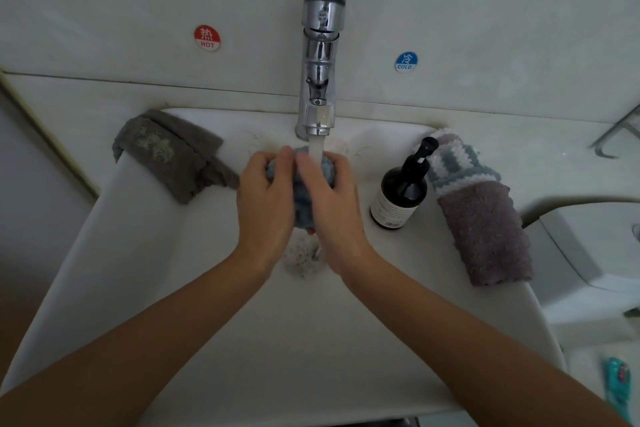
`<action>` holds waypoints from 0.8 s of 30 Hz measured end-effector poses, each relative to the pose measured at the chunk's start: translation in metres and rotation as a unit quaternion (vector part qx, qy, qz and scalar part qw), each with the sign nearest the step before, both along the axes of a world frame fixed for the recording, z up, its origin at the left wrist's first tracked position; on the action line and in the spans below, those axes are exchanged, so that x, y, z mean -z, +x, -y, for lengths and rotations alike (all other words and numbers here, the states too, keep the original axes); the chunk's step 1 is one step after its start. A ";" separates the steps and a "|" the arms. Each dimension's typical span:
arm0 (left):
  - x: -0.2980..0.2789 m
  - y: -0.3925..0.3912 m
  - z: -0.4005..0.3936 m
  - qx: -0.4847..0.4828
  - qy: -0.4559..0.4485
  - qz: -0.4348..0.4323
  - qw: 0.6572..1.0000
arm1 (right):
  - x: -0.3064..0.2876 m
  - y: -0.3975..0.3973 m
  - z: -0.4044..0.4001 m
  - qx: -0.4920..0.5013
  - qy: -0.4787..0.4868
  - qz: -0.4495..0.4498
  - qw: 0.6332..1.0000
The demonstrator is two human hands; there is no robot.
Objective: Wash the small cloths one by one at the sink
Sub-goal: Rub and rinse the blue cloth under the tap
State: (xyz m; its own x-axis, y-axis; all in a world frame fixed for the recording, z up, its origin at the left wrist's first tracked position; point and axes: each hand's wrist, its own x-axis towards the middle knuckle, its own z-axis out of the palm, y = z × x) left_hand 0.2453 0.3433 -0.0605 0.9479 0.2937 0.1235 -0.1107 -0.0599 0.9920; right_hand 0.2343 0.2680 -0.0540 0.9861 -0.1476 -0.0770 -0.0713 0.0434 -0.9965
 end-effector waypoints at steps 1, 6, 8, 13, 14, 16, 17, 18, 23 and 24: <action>0.001 -0.002 0.001 0.007 0.011 -0.001 1.000 | 0.001 0.001 0.001 0.006 -0.005 0.010 1.000; 0.001 -0.009 0.007 0.062 0.035 0.006 0.997 | -0.002 0.009 0.012 0.080 0.031 -0.040 0.996; 0.002 -0.013 0.010 0.087 0.040 0.014 0.995 | -0.004 0.013 0.019 0.086 0.063 -0.080 0.991; 0.006 -0.014 0.012 0.126 0.067 0.051 0.988 | -0.007 0.014 0.029 0.063 0.117 -0.087 0.987; 0.007 -0.013 0.011 0.132 0.064 0.048 0.988 | -0.008 0.013 0.030 0.052 0.136 -0.084 0.986; 0.006 -0.012 0.009 0.127 0.046 0.025 0.991 | -0.011 0.012 0.028 0.038 0.145 -0.084 0.985; 0.004 -0.012 0.009 0.110 0.031 0.015 0.993 | -0.010 0.012 0.025 0.034 0.125 -0.084 0.988; 0.003 -0.011 0.009 0.084 0.018 0.009 0.996 | -0.009 0.011 0.022 0.032 0.099 -0.079 0.991; 0.001 -0.004 0.004 0.000 -0.006 -0.058 0.998 | 0.001 0.004 0.007 0.005 0.008 -0.001 1.000; 0.001 -0.004 0.004 0.000 0.011 -0.060 0.998 | 0.003 0.003 0.006 -0.001 0.000 0.012 1.000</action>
